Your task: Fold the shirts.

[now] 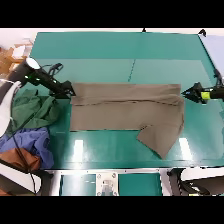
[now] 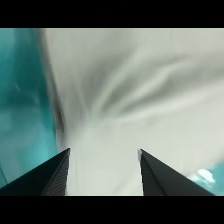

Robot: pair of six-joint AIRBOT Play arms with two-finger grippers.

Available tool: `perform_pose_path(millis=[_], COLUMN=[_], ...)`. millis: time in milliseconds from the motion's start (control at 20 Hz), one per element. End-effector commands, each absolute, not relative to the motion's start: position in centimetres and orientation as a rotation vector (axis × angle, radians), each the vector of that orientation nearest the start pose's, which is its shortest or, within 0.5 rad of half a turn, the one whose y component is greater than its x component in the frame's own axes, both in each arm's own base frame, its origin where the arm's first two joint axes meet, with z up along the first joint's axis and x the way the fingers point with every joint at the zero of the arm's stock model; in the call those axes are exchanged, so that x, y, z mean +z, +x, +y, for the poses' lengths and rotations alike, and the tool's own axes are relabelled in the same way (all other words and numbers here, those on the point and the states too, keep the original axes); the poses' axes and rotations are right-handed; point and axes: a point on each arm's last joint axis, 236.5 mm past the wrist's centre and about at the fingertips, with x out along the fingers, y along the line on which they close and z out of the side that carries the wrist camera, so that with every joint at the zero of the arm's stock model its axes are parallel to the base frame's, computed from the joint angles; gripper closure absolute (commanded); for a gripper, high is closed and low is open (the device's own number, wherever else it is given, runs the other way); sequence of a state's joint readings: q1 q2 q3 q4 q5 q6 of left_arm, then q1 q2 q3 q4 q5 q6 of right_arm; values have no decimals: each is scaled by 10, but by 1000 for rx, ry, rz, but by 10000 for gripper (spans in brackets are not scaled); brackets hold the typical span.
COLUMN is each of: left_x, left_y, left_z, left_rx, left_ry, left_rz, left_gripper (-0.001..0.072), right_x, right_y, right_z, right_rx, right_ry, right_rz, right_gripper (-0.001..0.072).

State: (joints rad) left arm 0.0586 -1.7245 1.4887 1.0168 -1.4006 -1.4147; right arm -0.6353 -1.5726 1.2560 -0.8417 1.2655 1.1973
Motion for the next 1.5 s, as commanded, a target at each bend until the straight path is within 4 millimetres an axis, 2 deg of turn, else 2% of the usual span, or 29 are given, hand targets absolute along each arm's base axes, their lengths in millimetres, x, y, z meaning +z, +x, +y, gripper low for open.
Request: perform_pose_path(millis=[0,100,150,300,400,550,600,650,850,950,1100,1200,1300,1350,1450], left_x=[-8,-8,-12,-30,-54,-93,-103,-107,-101,-110,-117,-114,-108,-105,-103], left_y=[377,339,320,262,238,219,218,225,272,277,280,289,292,292,288], left_z=[-72,-58,-59,-84,-98,-126,-131,-136,-138,-139,-141,-136,-141,-144,-151], left_rx=[-374,-297,-271,-242,-208,-181,-163,-138,-59,-4,11,13,-34,-59,-94], left_ry=[-516,-506,-510,-640,-731,-788,-782,-791,-850,-923,-957,-931,-895,-883,-873], left_rz=[1625,1601,1580,1500,1441,1405,1391,1346,1134,1138,1145,1104,1100,1108,1129], left_gripper=[220,219,219,218,219,219,219,219,219,220,223,516,551,668,676], right_x=[1,0,-3,-22,-37,-53,-55,-55,-51,-50,-50,-50,-54,-58,-69], right_y=[359,323,307,270,258,250,249,249,255,257,256,252,237,222,181], right_z=[-133,-150,-157,-164,-157,-140,-138,-138,-136,-135,-133,-126,-116,-113,-113], right_rx=[5,-109,-166,-293,-326,-319,-318,-318,-308,-304,-294,-283,-294,-325,-446], right_ry=[815,819,847,914,944,991,998,1000,1025,1034,1040,1065,1099,1101,1089], right_rz=[1183,1150,1118,1062,1055,1084,1086,1084,1060,1052,1061,1086,1163,1230,1392], right_gripper=[440,440,440,439,439,440,439,440,430,338,337,282,282,283,283])
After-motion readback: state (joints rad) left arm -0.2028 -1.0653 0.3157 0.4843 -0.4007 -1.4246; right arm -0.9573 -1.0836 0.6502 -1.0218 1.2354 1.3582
